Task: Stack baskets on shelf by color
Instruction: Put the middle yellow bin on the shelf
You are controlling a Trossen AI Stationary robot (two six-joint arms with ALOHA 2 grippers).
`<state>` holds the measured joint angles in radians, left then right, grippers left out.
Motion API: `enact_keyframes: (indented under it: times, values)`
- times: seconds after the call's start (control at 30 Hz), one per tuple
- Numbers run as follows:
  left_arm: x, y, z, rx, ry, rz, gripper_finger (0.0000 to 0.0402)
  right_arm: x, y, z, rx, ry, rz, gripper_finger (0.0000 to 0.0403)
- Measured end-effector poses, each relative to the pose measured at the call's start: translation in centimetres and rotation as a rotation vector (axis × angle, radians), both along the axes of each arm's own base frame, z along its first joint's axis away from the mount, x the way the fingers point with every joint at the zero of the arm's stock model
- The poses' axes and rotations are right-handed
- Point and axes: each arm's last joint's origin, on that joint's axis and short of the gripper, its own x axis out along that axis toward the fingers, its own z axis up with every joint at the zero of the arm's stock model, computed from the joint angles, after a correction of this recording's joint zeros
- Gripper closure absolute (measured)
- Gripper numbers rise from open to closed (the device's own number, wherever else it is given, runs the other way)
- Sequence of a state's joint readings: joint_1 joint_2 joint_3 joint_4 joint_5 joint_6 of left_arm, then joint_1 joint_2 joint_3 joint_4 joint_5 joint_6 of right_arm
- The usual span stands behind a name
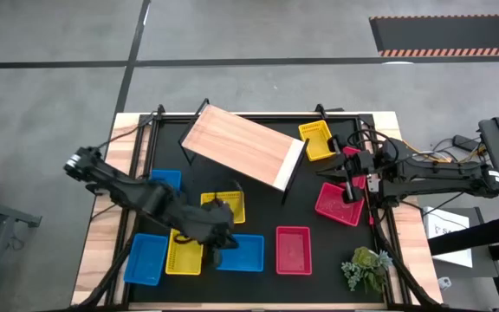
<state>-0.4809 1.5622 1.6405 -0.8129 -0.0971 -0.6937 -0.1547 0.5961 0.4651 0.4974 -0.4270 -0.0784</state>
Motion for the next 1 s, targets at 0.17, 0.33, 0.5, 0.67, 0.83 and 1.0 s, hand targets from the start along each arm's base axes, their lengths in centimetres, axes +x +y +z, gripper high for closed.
enact_keyframes:
  times: [0.17,0.33,0.5,0.67,0.83,1.0]
  values:
    - [1.0,0.1,-4.2,0.162,0.299,0.022,0.0402,-0.1,0.2,0.2,0.019,0.009,0.077,0.0394]
    - [1.1,0.6,-8.1,0.309,0.542,0.043,0.0402,-0.5,0.5,0.2,-0.001,0.016,0.154,0.0394]
    - [1.8,0.6,-10.9,0.355,0.616,0.031,0.0402,-1.7,0.7,0.4,-0.01,0.023,0.158,0.0394]
    - [2.5,0.9,-11.8,0.336,0.638,0.004,0.0401,-3.7,1.0,1.1,-0.024,-0.022,0.157,0.0394]
    - [2.8,1.5,-11.5,0.304,0.571,-0.046,0.0377,-5.0,1.2,1.4,-0.032,-0.051,0.156,0.0394]
    - [2.7,2.2,-11.4,0.353,0.579,-0.127,0.0309,-4.8,1.2,1.3,-0.031,-0.039,0.156,0.0394]
